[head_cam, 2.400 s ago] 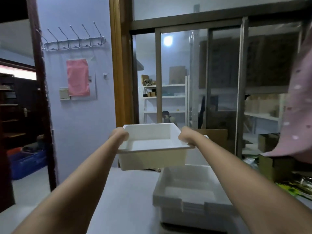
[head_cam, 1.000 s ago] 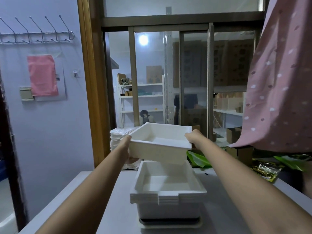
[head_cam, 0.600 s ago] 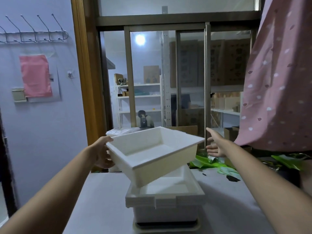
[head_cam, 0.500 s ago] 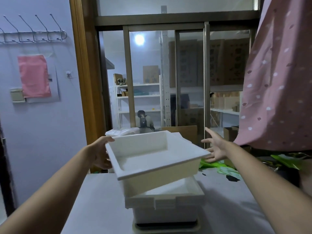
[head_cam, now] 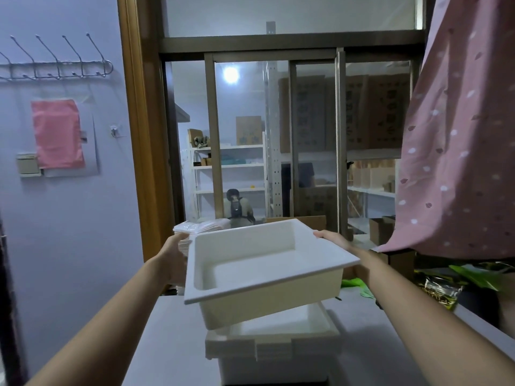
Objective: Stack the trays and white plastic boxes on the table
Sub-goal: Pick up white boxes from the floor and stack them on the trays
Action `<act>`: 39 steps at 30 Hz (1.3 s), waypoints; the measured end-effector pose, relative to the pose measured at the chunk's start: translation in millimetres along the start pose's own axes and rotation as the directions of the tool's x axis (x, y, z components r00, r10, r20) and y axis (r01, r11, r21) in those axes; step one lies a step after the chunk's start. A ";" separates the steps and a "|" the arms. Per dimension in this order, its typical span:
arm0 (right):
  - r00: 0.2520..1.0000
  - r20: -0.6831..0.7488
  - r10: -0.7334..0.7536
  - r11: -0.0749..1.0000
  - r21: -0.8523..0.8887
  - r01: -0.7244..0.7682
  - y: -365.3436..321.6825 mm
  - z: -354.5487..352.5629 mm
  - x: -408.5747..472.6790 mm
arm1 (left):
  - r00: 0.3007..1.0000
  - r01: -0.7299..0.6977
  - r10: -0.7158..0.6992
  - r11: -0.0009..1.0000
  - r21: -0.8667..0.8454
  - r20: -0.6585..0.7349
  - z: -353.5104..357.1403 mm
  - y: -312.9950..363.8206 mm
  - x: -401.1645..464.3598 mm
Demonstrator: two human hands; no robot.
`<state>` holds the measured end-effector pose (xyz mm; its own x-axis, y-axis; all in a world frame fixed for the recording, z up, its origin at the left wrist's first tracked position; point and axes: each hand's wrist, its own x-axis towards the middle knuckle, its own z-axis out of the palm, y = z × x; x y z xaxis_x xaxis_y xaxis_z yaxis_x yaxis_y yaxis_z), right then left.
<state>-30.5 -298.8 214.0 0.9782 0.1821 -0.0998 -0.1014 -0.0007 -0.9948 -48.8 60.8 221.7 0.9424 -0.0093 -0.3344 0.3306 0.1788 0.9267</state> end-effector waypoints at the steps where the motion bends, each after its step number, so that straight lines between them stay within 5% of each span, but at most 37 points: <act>1: 0.999 -0.048 -0.022 0.999 -0.033 0.021 -1.4 1.5 -0.4 | 1.000 -0.005 0.006 0.998 -0.060 0.006 -1.4 -1.2 2.5; 13: 0.947 -0.287 -0.143 0.990 -0.056 0.132 -6.5 14.3 -8.3 | 0.992 0.076 -0.048 0.964 -0.256 0.113 18.6 -13.4 -0.7; 24: 0.931 -0.341 -0.134 0.989 0.020 0.149 -13.1 27.0 -32.6 | 0.996 -0.041 0.004 0.914 -0.405 -0.093 45.2 -15.2 -2.0; 30: 0.937 -0.337 -0.094 0.972 0.172 0.159 -4.6 44.2 -23.4 | 0.982 -0.128 0.006 0.751 -0.648 -0.187 69.5 -21.3 3.5; 35: 0.945 -0.326 -0.007 0.933 0.338 0.123 10.0 67.4 11.8 | 0.961 -0.234 0.127 0.846 -0.478 -0.246 116.4 -30.2 11.8; 39: 0.953 -0.302 -0.022 0.931 0.342 0.130 18.6 75.9 28.9 | 0.858 -0.330 0.198 0.919 -0.214 -0.474 144.0 -35.3 -5.5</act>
<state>-17.9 -218.9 194.0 0.9893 -0.1234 -0.0784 -0.0292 0.3591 -0.9329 -58.3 -87.1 215.5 0.8498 0.4935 -0.1850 -0.0181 0.3780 0.9256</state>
